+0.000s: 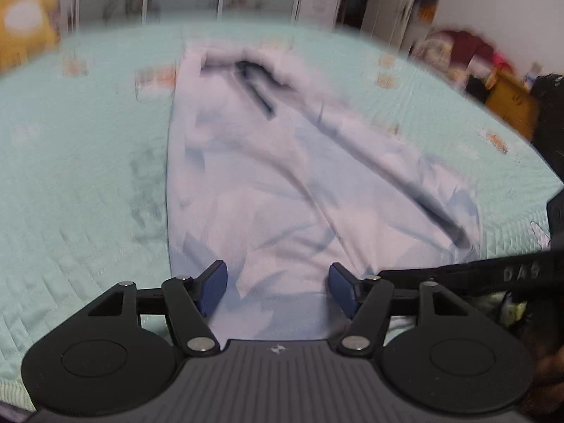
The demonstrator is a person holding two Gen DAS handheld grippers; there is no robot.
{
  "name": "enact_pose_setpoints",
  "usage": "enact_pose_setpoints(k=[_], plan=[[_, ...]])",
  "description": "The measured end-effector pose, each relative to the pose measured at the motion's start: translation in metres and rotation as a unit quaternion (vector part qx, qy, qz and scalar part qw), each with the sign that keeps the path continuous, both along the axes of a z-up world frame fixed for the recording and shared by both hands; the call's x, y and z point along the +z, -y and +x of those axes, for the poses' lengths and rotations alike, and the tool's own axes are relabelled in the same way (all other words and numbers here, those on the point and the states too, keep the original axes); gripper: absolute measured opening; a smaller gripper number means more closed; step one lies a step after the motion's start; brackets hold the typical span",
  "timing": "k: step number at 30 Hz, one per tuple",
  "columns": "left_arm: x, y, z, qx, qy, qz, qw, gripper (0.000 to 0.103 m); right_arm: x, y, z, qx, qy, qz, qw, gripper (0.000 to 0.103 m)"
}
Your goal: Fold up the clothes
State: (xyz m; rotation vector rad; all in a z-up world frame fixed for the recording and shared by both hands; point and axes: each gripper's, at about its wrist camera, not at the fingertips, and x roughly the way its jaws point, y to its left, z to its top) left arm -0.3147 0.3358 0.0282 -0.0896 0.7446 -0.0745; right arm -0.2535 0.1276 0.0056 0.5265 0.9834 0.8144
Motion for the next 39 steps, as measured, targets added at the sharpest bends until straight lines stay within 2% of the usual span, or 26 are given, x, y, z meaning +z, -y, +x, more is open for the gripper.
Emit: enact_pose_setpoints(k=[2,5,8,10,12,14,16,20,21,22,23,24,26,28,31,33,34,39], plan=[[0.002,0.002,0.0,0.0,0.0,0.007,1.0,0.069,0.008,0.003,-0.001,0.005,0.009,-0.004,1.0,0.001],[0.008,-0.001,0.002,0.006,0.004,-0.017,0.9998,0.065,0.017,0.005,0.003,0.0,0.011,0.006,1.0,0.002],[0.015,-0.002,0.004,0.002,0.013,-0.038,0.9992,0.066,0.022,0.002,0.01,-0.003,0.02,0.014,1.0,0.004],[0.019,-0.002,0.006,0.0,0.019,-0.052,0.9984,0.069,0.017,-0.005,0.014,0.001,0.019,-0.01,1.0,0.005],[0.001,0.002,0.015,-0.007,-0.018,-0.038,0.9991,0.069,0.013,0.001,0.015,0.001,0.007,-0.008,1.0,0.004],[-0.003,0.007,0.009,-0.016,0.007,-0.019,0.9997,0.071,0.008,0.008,0.016,-0.001,-0.007,-0.001,1.0,0.005],[-0.002,0.009,0.011,-0.016,0.005,-0.015,0.9998,0.071,0.017,0.029,0.015,-0.027,0.007,0.009,1.0,0.005],[0.009,0.0,0.016,0.011,-0.01,-0.056,0.9983,0.068,0.039,0.085,0.022,-0.111,0.038,0.018,0.993,0.008],[0.013,-0.002,0.014,0.018,-0.003,-0.069,0.9975,0.067,0.043,0.102,0.024,-0.139,0.04,0.02,0.989,0.01],[0.019,-0.004,0.011,0.023,0.006,-0.081,0.9964,0.068,0.046,0.118,0.027,-0.166,0.042,0.021,0.985,0.018],[0.023,-0.004,0.009,0.021,0.017,-0.084,0.9961,0.07,0.046,0.133,0.029,-0.19,0.036,0.026,0.981,0.028],[0.021,-0.002,0.01,0.018,0.013,-0.083,0.9963,0.07,0.045,0.148,0.031,-0.213,0.026,0.032,0.976,0.031],[0.015,0.001,0.013,0.013,-0.005,-0.081,0.9966,0.07,0.04,0.173,0.034,-0.253,0.01,0.041,0.967,0.032],[0.006,0.003,0.012,0.016,-0.006,-0.079,0.9967,0.071,0.031,0.187,0.037,-0.276,-0.006,0.041,0.96,0.032],[0.0,0.008,0.012,0.013,-0.008,-0.062,0.998,0.072,0.016,0.195,0.045,-0.286,-0.036,0.041,0.957,0.032],[0.001,0.01,0.014,0.011,-0.013,-0.055,0.9984,0.073,0.006,0.19,0.051,-0.279,-0.056,0.049,0.957,0.037],[0.001,0.009,0.014,0.01,-0.013,-0.058,0.9982,0.074,0.0,0.188,0.054,-0.277,-0.066,0.051,0.957,0.04],[0.0,0.005,0.014,0.007,-0.012,-0.073,0.9973,0.077,-0.014,0.186,0.063,-0.289,-0.074,0.07,0.952,0.04]])
